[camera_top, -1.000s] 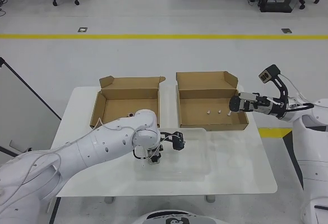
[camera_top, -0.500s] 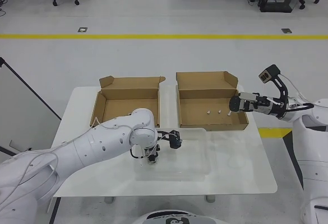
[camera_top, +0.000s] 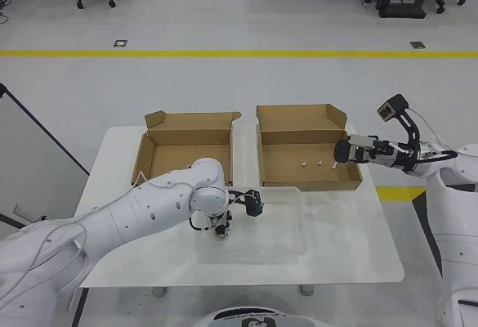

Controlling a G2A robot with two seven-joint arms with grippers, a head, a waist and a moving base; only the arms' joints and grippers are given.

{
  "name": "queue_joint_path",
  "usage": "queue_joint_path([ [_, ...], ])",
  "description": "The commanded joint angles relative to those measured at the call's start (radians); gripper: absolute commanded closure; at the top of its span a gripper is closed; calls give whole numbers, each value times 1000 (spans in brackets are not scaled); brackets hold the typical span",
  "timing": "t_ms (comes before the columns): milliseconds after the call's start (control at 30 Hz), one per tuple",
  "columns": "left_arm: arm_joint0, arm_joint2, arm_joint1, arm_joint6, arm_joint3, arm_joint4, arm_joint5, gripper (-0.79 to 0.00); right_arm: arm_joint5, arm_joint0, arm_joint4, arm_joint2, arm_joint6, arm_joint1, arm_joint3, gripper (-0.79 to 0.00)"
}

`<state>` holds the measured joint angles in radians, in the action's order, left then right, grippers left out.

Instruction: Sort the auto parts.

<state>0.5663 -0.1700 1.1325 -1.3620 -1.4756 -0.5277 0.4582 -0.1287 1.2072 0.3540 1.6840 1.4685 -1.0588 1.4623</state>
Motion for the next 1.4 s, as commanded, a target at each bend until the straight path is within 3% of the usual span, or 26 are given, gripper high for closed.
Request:
queue_joint_path([
  [0, 3, 0, 3, 0, 5, -4, 0, -329, 0, 0, 0, 0, 0, 0, 0, -785],
  [567, 20, 0, 31, 9, 51, -22, 9, -320, 0, 0, 0, 0, 0, 0, 0, -785],
  [600, 21, 0, 32, 10, 53, -23, 10, -289, 0, 0, 0, 0, 0, 0, 0, -785],
  [667, 22, 0, 35, 12, 56, -24, 12, -142, 0, 0, 0, 0, 0, 0, 0, -785],
  [700, 21, 0, 36, 14, 58, -24, 14, -22, 0, 0, 0, 0, 0, 0, 0, -785],
  [900, 5, 0, 37, 18, 62, 0, 18, 0, 0, 0, 0, 0, 0, 0, 0, -785],
  [1100, -29, -45, 9, 44, 27, 92, 44, 0, 0, 0, 0, 0, 0, 0, 0, -785],
  [1367, -40, -186, -73, 41, -129, 146, 41, 0, 0, 0, 0, 0, 0, 0, 0, -785],
])
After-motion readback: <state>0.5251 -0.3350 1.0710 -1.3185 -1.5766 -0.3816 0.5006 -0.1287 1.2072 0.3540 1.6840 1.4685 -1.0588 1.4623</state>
